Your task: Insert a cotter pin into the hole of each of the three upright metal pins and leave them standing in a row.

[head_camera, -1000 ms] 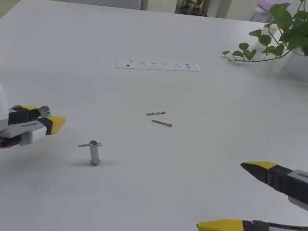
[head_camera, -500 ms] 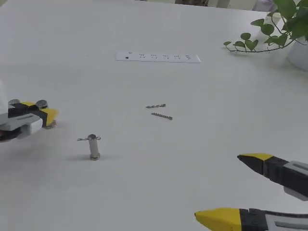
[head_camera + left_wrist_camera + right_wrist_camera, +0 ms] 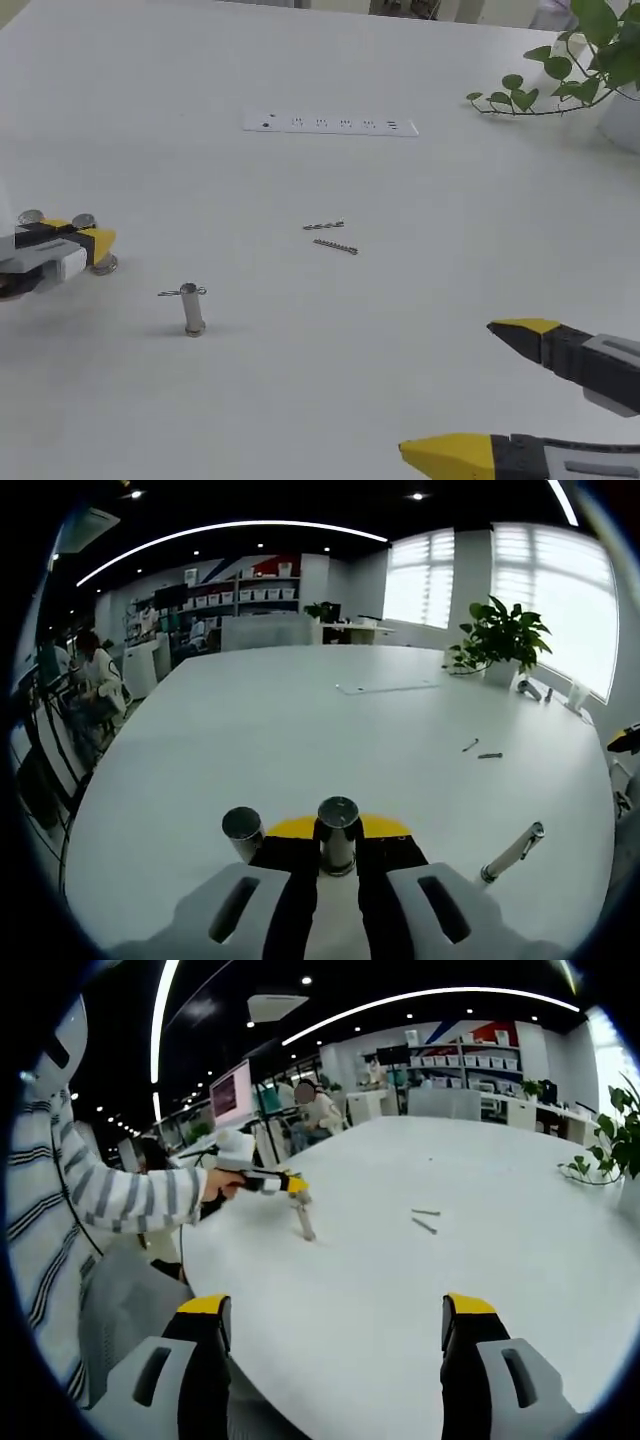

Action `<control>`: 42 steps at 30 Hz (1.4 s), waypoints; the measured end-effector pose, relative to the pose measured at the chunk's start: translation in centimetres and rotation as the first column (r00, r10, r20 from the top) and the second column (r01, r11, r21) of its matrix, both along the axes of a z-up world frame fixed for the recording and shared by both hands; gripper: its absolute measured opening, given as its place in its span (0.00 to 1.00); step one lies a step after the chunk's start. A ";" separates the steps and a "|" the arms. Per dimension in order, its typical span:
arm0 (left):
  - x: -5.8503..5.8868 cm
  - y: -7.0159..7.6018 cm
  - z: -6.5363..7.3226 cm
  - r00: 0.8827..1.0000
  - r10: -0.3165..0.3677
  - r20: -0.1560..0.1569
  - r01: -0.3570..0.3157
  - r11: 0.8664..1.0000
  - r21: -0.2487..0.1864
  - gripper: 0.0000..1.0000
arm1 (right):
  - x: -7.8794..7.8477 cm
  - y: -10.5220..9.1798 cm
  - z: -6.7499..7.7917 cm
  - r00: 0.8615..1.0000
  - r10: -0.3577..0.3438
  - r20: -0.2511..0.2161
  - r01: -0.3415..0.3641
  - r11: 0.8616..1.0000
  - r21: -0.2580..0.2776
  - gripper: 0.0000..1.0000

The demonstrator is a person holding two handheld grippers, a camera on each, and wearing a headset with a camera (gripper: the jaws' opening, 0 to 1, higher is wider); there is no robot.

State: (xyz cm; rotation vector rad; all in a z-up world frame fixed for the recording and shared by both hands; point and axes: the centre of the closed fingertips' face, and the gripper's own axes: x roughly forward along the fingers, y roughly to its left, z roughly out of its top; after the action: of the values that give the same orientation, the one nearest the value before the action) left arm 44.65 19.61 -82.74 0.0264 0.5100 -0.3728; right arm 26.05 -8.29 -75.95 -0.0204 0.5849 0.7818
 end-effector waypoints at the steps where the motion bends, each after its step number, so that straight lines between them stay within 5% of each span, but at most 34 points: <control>1: -0.2 0.0 0.0 1.000 -0.003 0.000 0.003 1.000 0.008 0.12 | 0.0 0.0 0.1 1.000 0.002 0.003 -0.002 1.000 0.004 0.88; 13: -3.0 -0.4 3.5 0.998 0.036 0.054 -0.034 0.999 -0.022 0.11 | -0.2 0.6 -0.2 0.999 0.038 0.010 -0.039 0.999 0.015 0.88; 15: -3.9 -0.3 4.0 0.997 0.071 0.036 -0.069 0.996 -0.058 0.11 | -0.3 0.6 -0.2 0.999 0.044 0.011 -0.044 0.999 0.023 0.87; 18: -5.3 -0.2 4.7 0.995 0.094 0.045 -0.092 0.995 -0.038 0.11 | -0.3 0.5 -0.2 0.998 0.055 0.018 -0.055 0.998 0.023 0.87; 21: -6.4 -0.2 5.0 0.990 0.138 0.017 -0.137 0.988 -0.064 0.11 | -0.3 0.4 0.1 0.998 0.062 0.030 -0.063 0.998 0.032 0.87; 26: -8.4 -1.4 5.4 0.989 0.150 0.007 -0.150 0.989 -0.011 0.11 | -0.3 0.3 0.5 0.996 0.068 0.050 -0.071 0.997 0.043 0.87; 42: -12.0 -6.7 6.5 0.984 0.177 -0.007 -0.177 0.983 -0.046 0.11 | -0.8 0.2 0.9 0.993 0.099 0.071 -0.104 0.992 0.068 0.87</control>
State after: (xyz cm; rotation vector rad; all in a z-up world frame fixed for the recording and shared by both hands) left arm 32.62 12.87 -76.22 -0.0641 0.5021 -0.2101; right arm 25.26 -8.09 -75.10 -0.0108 0.4948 0.8974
